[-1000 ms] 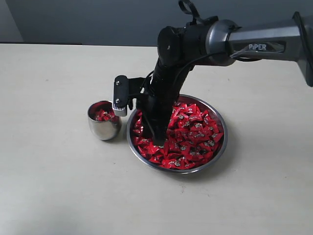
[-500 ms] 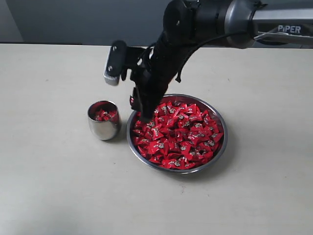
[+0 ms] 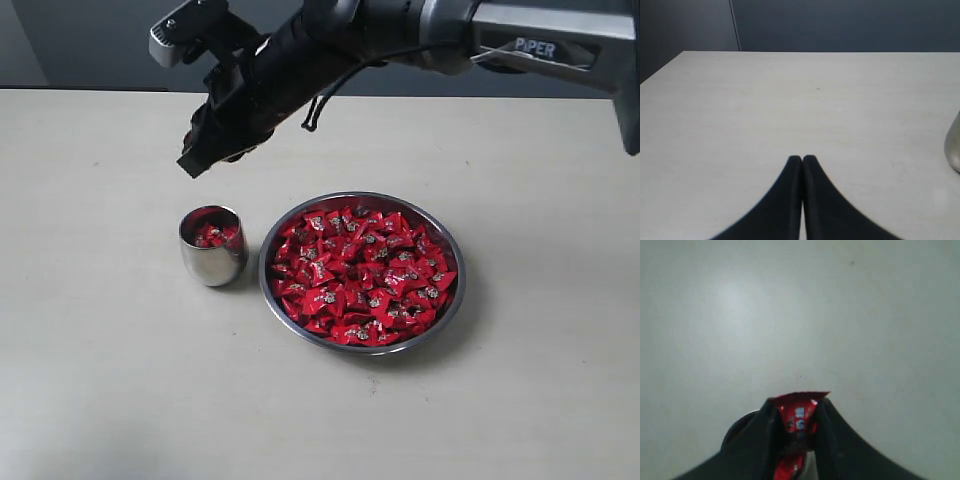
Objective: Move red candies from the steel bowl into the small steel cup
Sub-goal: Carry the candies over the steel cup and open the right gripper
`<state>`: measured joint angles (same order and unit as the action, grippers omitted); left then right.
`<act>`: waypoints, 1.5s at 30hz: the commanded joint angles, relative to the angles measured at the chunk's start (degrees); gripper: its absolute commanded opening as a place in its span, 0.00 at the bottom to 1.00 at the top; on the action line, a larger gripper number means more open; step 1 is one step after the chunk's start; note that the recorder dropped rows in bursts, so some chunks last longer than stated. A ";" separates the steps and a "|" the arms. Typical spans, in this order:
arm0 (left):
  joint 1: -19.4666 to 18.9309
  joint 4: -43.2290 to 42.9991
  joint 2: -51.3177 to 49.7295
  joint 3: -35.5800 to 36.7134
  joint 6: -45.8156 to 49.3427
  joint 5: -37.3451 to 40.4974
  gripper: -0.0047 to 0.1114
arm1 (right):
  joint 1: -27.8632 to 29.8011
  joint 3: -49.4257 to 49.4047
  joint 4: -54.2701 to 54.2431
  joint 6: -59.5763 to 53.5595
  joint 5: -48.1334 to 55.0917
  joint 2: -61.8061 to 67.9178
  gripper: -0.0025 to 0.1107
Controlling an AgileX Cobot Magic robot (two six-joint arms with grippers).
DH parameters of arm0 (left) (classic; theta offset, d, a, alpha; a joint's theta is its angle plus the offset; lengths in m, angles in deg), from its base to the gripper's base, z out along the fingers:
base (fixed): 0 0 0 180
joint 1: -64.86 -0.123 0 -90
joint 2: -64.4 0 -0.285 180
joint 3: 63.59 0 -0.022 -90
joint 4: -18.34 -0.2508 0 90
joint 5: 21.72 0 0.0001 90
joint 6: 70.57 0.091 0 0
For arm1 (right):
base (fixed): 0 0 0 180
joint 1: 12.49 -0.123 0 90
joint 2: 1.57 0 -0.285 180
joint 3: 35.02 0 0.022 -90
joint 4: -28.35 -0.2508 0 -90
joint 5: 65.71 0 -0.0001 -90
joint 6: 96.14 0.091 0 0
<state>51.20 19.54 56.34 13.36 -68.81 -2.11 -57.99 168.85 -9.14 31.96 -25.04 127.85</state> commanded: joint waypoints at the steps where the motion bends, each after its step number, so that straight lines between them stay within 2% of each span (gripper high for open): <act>1: 0.55 0.06 0.27 0.26 -0.08 -0.47 0.04 | 0.10 3.18 7.04 13.31 3.05 2.35 0.02; 2: 0.55 0.06 0.27 0.26 -0.08 -0.47 0.04 | 0.09 3.63 8.92 15.98 3.47 2.54 0.02; 3: 0.55 0.06 0.27 0.26 -0.08 -0.47 0.04 | -0.01 4.91 13.61 23.85 3.91 2.74 0.02; 5: 0.55 0.06 0.27 0.26 -0.08 -0.47 0.04 | -0.24 6.94 15.65 27.89 6.19 2.74 0.02; 12: 0.55 0.06 0.27 0.26 -0.08 -0.47 0.04 | -3.43 9.05 16.47 31.09 12.55 4.91 0.02; 22: 0.55 0.06 0.27 0.26 -0.08 -0.47 0.04 | -3.93 9.05 16.31 31.06 10.01 7.92 0.03; 24: 0.55 0.06 0.27 0.26 -0.08 -0.47 0.04 | -3.93 9.05 16.31 31.06 9.29 7.92 0.08; 28: 0.55 0.06 0.27 0.26 -0.08 -0.47 0.04 | -3.93 9.05 16.45 31.06 8.49 7.92 0.28; 30: 0.55 0.06 0.27 0.26 -0.08 -0.47 0.04 | -3.93 9.05 16.45 31.06 8.73 7.92 0.34; 45: 0.55 0.06 0.27 0.26 -0.08 -0.47 0.04 | -3.83 9.53 16.33 31.06 8.42 6.16 0.33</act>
<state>51.20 19.54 56.34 13.36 -68.81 -2.11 -61.85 177.66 6.93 63.21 -15.71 135.62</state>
